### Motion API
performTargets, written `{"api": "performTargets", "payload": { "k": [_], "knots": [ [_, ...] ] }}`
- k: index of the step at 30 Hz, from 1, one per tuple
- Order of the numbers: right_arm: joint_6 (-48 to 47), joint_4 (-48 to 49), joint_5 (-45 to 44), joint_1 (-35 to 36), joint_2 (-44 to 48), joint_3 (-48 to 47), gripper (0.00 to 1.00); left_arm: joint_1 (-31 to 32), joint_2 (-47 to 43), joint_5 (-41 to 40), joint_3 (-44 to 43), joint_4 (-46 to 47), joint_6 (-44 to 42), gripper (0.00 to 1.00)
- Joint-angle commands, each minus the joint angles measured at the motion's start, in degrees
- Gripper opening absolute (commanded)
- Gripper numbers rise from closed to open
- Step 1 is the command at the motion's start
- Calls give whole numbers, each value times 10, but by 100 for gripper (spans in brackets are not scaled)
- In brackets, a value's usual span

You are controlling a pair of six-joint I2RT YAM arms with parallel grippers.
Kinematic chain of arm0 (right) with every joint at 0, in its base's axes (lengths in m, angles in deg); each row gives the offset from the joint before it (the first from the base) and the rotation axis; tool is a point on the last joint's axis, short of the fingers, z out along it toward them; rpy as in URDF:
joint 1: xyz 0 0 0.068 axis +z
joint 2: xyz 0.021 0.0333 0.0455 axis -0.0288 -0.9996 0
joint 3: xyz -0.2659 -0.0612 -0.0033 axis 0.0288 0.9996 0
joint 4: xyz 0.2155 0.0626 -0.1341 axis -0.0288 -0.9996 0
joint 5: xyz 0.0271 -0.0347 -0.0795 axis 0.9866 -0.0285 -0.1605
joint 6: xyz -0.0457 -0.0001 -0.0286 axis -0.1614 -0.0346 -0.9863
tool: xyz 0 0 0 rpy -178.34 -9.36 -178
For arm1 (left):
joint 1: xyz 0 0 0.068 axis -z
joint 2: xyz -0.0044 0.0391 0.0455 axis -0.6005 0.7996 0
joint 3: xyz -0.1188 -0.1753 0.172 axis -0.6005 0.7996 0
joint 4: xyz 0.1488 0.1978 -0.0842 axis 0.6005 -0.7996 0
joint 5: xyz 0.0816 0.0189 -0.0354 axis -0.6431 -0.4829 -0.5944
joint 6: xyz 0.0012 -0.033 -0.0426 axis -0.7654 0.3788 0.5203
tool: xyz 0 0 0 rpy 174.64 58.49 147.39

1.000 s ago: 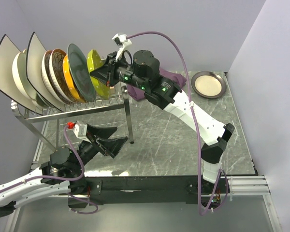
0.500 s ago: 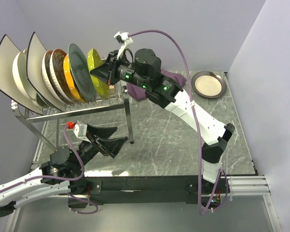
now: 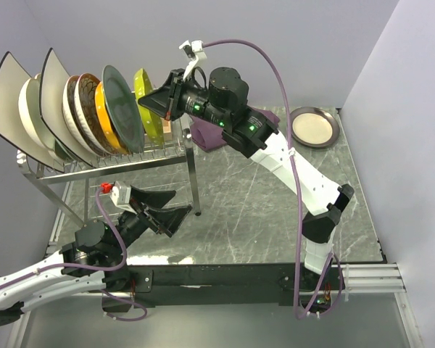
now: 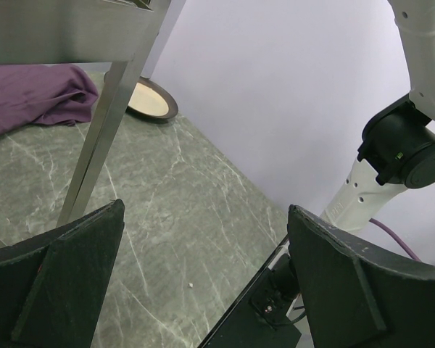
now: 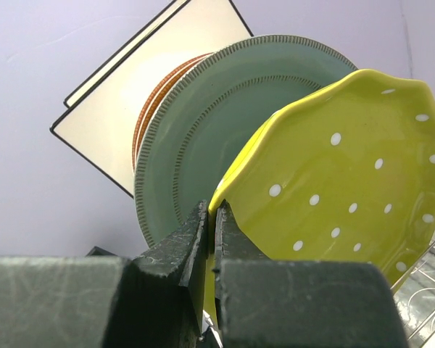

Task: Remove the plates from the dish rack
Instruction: Unload the plate from the dish rack.

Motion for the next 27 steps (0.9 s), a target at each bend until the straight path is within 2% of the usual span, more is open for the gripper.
{"api": "performTargets", "payload": {
  "k": [1, 20, 27],
  "knots": [
    [22, 156, 43, 2, 41, -57, 0, 2, 3, -2, 1, 20, -3, 99],
    [37, 198, 48, -6, 58, -66, 0, 2, 6, -2, 1, 21, -3, 99],
    [-3, 161, 23, -13, 67, -106, 0, 2, 6, -3, 0, 20, -4, 99]
  ]
}}
